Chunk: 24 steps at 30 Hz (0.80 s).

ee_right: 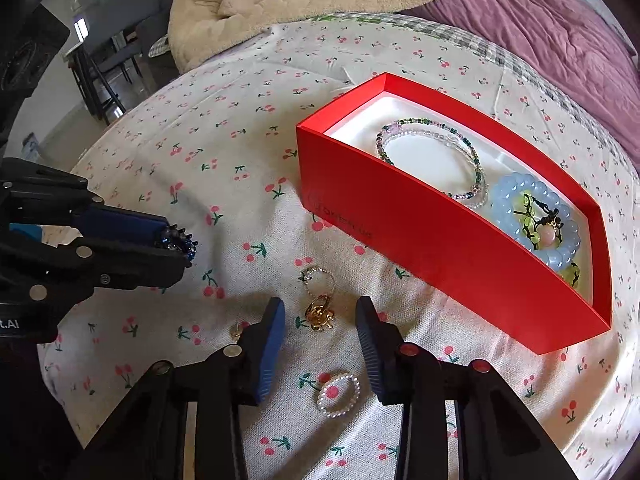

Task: Organize jewelry
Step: 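Grasp the gold charm with the right gripper while the left holds the black charm, then carry the black charm and gold charm over the red box with both grippers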

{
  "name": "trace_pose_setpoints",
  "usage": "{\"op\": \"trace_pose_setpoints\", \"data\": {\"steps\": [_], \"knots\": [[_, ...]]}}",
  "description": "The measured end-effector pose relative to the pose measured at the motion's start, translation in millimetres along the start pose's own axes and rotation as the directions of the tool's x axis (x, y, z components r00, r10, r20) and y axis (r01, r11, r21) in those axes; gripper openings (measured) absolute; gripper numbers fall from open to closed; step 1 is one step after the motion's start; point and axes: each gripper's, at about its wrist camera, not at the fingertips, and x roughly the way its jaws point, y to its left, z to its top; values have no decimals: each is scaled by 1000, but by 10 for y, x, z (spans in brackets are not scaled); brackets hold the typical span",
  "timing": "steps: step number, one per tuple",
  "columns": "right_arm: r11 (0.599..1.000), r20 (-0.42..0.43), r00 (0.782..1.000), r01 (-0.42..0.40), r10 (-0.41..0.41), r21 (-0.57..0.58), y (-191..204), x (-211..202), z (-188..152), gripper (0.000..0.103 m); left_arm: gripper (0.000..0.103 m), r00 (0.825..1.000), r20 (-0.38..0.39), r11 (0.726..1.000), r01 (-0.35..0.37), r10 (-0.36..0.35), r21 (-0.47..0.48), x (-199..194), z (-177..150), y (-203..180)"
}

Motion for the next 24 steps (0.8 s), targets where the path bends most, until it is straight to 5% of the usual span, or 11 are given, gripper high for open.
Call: {"op": "trace_pose_setpoints", "data": {"steps": [3,15,24], "knots": [[1000,-10,1000,-11,11,-14,28,0,-3,14,28,1000,0,1000,-4,4,-3,2,3,5],[990,61,995,-82,76,111,-214,-491,74,14,28,997,65,999,34,-33,-22,-176,104,-46],[961,122,992,-68,36,270,-626,-955,226,14,28,987,127,994,104,-99,-32,-330,480,-248]]}}
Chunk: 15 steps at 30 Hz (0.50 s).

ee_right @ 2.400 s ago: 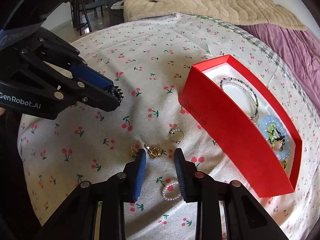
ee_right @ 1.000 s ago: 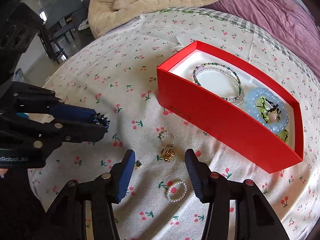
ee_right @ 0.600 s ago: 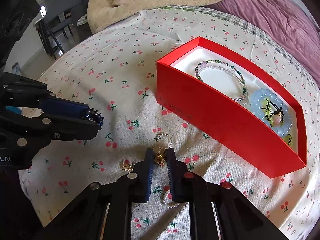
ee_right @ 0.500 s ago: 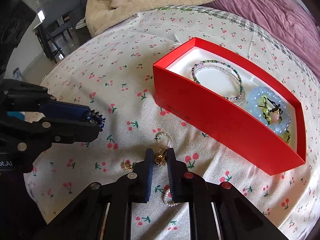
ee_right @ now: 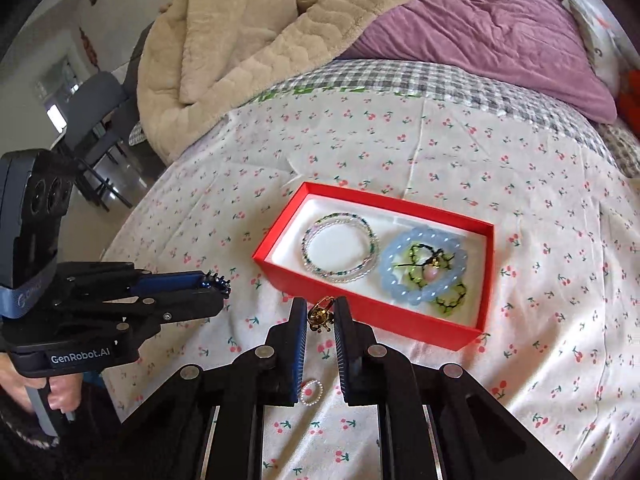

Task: Organize jewelry
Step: 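Carry the black charm and gold charm over the red box with both grippers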

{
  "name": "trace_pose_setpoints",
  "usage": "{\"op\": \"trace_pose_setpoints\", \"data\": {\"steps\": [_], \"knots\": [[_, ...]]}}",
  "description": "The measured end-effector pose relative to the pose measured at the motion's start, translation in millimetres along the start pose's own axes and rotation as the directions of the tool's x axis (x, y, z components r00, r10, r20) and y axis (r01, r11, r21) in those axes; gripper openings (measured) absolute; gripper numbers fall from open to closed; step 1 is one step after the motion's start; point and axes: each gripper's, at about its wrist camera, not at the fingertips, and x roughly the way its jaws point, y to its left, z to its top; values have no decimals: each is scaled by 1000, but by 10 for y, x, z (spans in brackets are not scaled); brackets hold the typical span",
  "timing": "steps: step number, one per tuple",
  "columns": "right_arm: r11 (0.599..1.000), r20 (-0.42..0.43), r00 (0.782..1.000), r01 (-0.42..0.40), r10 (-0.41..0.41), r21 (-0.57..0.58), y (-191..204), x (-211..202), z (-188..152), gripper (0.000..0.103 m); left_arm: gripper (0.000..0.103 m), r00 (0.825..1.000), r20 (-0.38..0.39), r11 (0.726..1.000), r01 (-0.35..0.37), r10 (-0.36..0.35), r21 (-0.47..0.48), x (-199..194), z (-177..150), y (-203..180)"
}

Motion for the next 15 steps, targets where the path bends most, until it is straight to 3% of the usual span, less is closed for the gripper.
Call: {"op": "trace_pose_setpoints", "data": {"steps": [7,15], "knots": [[995,-43,999,8,-4,96,-308,57,268,14,28,998,8,998,59,-59,-29,150,350,-74],[977,-76,996,-30,47,210,-584,305,356,14,28,997,-47,997,53,-56,-51,641,539,-56]]}}
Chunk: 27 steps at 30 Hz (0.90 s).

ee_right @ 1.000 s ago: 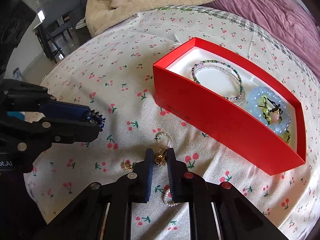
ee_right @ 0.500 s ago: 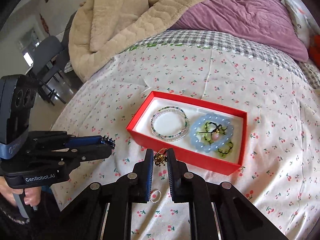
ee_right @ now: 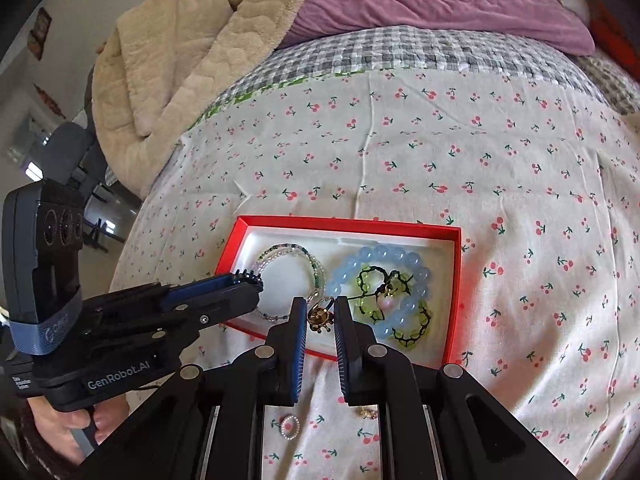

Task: Organize jewelry
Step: 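Carry the black charm and gold charm over the red box with both grippers, then open both grippers to drop the charms into the red box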

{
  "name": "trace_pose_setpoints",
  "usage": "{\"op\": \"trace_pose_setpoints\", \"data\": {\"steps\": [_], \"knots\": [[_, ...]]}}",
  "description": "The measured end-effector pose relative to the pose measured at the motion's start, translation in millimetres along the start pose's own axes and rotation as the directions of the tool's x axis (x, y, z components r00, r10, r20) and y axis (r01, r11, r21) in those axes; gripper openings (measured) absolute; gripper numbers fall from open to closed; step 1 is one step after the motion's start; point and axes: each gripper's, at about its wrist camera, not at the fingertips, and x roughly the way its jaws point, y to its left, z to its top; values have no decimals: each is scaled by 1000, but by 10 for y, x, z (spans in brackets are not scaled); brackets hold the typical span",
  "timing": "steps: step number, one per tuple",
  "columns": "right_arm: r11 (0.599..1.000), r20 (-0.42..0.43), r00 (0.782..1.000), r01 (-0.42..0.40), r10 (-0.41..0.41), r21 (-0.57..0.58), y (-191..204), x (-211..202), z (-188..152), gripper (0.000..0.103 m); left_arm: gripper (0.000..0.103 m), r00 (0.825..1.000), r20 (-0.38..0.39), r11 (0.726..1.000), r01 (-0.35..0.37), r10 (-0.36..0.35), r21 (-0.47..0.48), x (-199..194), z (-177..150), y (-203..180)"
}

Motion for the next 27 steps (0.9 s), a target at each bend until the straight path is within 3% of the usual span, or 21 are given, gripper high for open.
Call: {"op": "trace_pose_setpoints", "data": {"steps": [11,13,17,19,24,27], "knots": [[998,-15,1000,-19,20,56,-219,88,65,15,28,1000,8,1000,-11,11,22,92,73,-56],[997,-13,999,-42,43,70,-233,79,72,19,29,1000,12,999,-23,23,25,87,74,-68],[997,-5,999,-38,38,70,-224,30,78,28,36,999,22,999,-40,39,32,56,70,-91],[997,6,1000,-31,31,64,-210,-20,72,53,38,999,25,999,-43,42,32,19,60,-97],[1000,34,999,-11,11,12,-128,-175,14,55,51,997,58,998,-55,53,31,-131,11,-96],[1000,39,999,4,-3,-8,-107,-257,-40,57,65,994,77,996,-81,78,38,-229,-52,-91]]}}
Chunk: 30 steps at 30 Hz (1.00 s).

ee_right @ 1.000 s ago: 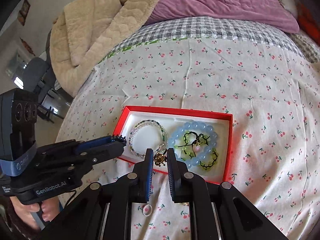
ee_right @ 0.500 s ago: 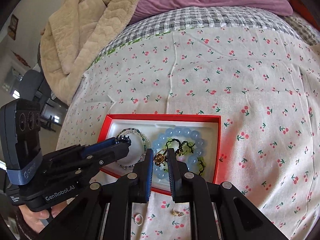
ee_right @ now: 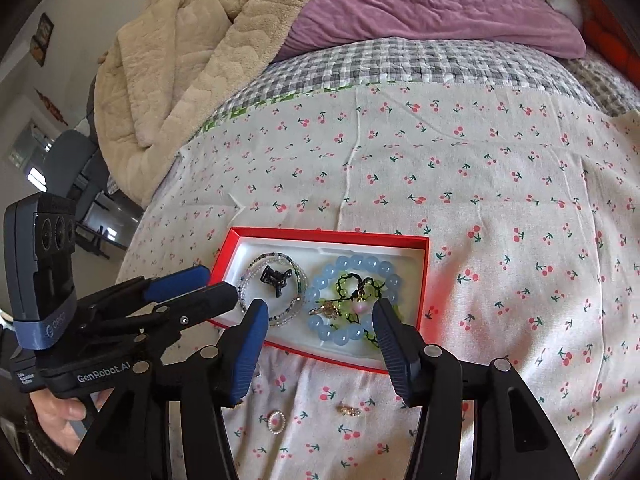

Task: Organize jewelry
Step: 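Open both grippers to drop the charms into the red box, then withdraw both grippers toward the remaining rings and earrings on the sheet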

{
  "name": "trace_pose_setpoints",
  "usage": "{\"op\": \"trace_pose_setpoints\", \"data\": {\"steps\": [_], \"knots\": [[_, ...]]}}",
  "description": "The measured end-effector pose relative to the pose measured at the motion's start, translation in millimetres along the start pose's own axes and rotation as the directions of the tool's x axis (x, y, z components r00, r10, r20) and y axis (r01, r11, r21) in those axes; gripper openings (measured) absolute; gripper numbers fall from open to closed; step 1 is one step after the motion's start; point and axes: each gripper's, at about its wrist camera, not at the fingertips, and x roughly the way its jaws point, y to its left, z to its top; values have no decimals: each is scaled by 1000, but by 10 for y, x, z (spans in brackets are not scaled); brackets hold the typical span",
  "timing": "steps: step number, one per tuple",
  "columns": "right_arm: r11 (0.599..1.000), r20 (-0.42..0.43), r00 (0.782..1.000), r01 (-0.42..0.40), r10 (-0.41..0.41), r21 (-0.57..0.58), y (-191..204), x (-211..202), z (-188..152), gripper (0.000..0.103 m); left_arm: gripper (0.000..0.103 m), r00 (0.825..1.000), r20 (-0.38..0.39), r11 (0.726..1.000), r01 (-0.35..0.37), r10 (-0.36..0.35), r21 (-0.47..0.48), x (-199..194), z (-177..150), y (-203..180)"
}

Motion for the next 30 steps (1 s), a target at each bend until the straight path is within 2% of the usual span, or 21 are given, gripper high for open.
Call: {"op": "trace_pose_setpoints", "data": {"steps": [2,4,7,16,30], "knots": [[1000,12,1000,9,-9,-14,13,-73,-36,64,78,1000,7,1000,-29,29,11,-55,-49,3],[999,34,999,28,-27,-24,26,-149,-69,76,81,997,16,997,-71,71,27,-107,-117,5],[998,56,997,51,-49,-42,48,-234,-133,81,84,994,7,993,-113,113,41,-153,-222,28],[982,40,992,120,-116,-144,190,-254,-467,83,94,973,-35,973,-225,227,52,-203,-595,151],[974,-34,986,159,-166,-160,141,-57,-868,83,95,963,-71,964,-254,260,78,-186,-1001,226]]}}
